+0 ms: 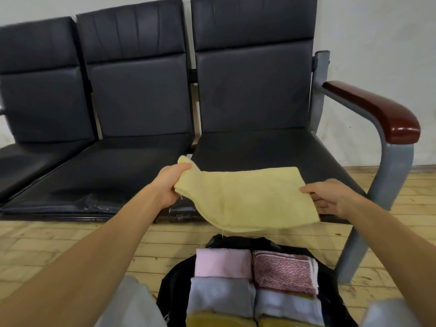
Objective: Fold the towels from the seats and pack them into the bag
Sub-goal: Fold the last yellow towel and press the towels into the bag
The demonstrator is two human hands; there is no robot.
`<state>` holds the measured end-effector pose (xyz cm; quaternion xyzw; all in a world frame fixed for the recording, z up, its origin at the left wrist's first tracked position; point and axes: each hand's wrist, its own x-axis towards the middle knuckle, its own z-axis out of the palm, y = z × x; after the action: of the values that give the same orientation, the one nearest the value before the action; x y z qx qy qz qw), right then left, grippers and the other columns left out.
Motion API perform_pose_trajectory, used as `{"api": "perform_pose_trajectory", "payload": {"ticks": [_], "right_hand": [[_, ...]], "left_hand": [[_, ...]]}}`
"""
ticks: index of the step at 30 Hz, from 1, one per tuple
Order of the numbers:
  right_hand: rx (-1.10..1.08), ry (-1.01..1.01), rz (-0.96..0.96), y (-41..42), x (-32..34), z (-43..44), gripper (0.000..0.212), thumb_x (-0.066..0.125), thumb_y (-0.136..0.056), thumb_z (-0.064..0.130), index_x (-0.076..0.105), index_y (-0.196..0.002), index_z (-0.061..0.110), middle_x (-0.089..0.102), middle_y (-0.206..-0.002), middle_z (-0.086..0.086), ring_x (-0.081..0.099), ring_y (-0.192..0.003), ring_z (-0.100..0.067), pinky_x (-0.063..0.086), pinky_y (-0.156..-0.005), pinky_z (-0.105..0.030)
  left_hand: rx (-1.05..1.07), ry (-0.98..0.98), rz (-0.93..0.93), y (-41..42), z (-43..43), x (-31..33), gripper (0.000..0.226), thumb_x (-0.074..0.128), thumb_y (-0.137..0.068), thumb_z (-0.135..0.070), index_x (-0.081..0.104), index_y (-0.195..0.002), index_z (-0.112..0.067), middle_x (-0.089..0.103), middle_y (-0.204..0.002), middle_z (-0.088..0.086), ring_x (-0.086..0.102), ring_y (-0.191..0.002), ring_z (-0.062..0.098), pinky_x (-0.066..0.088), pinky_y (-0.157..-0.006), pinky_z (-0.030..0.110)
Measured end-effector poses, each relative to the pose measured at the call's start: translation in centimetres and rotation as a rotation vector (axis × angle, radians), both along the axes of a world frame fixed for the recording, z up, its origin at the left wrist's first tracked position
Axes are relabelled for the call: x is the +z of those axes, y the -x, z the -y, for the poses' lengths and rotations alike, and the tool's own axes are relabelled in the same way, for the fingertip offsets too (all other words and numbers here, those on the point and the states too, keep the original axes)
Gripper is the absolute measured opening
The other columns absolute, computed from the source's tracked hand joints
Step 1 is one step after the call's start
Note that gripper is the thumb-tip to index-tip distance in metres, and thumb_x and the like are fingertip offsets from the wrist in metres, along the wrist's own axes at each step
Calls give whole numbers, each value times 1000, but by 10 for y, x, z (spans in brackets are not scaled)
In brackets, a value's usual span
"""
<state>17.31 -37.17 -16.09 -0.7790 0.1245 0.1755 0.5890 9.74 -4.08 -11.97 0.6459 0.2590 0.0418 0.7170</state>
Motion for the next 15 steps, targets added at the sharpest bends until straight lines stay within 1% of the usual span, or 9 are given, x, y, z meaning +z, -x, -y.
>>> {"api": "perform_pose_trajectory", "payload": {"ticks": [1,3,4,7,9,10,12,13,15], "right_hand": [[-1,0,6,0,0,0,30,67,-90,10,59,-116,0,68,-107,-16,67,-92,-28,53,-65,-34],[6,-11,7,1,0,0,27,66,-90,9,59,-115,1,69,-107,-16,67,-92,-27,53,-64,-33],[8,-23,3,1,-1,1,25,64,-91,8,60,-115,1,69,-107,-16,67,-92,-27,53,-64,-33],[8,-50,-5,0,-3,1,22,60,-94,10,60,-115,1,69,-106,-15,68,-92,-27,55,-67,-34],[14,-56,-4,-2,-5,2,21,59,-95,11,61,-114,2,70,-104,-14,69,-91,-26,56,-68,-34],[15,-60,-5,-3,-5,3,21,58,-96,11,61,-114,2,71,-103,-14,69,-90,-26,56,-66,-34],[12,-72,-14,-5,-7,4,25,58,-96,13,59,-118,2,71,-102,-13,70,-87,-25,56,-63,-34],[14,-75,-19,-6,-7,4,30,59,-95,14,57,-122,3,71,-102,-13,70,-86,-25,56,-62,-33],[21,-86,-23,-7,-7,4,39,61,-94,19,53,-130,4,71,-101,-12,71,-86,-26,58,-63,-34]], "left_hand": [[-15,-1,19,-5,9,6,27,62,-93,-20,59,-117,-8,68,-106,14,67,-89,23,54,-68,34],[-55,23,46,-14,33,17,16,60,-94,-18,57,-108,-10,66,-102,14,66,-88,24,54,-71,36],[-78,37,51,-20,46,20,15,60,-94,-18,55,-107,-11,64,-101,14,64,-87,25,54,-73,37],[-144,13,40,-33,89,22,24,60,-92,-16,48,-112,-13,60,-101,14,60,-84,24,52,-71,38],[-190,-59,7,-42,119,19,25,61,-88,-16,51,-112,-14,60,-102,13,60,-90,25,52,-77,39],[-217,-105,-4,-46,133,16,24,61,-87,-16,54,-110,-13,60,-98,11,59,-89,24,51,-77,38],[-282,-194,-9,-53,157,9,15,58,-87,-13,59,-102,-10,55,-85,7,54,-78,19,44,-69,35],[-318,-232,-7,-56,167,5,11,57,-88,-13,59,-98,-11,52,-84,8,51,-75,19,41,-66,34],[-385,-286,2,-59,185,-4,5,55,-91,-13,55,-89,-17,51,-89,10,50,-78,21,40,-64,32]]}}
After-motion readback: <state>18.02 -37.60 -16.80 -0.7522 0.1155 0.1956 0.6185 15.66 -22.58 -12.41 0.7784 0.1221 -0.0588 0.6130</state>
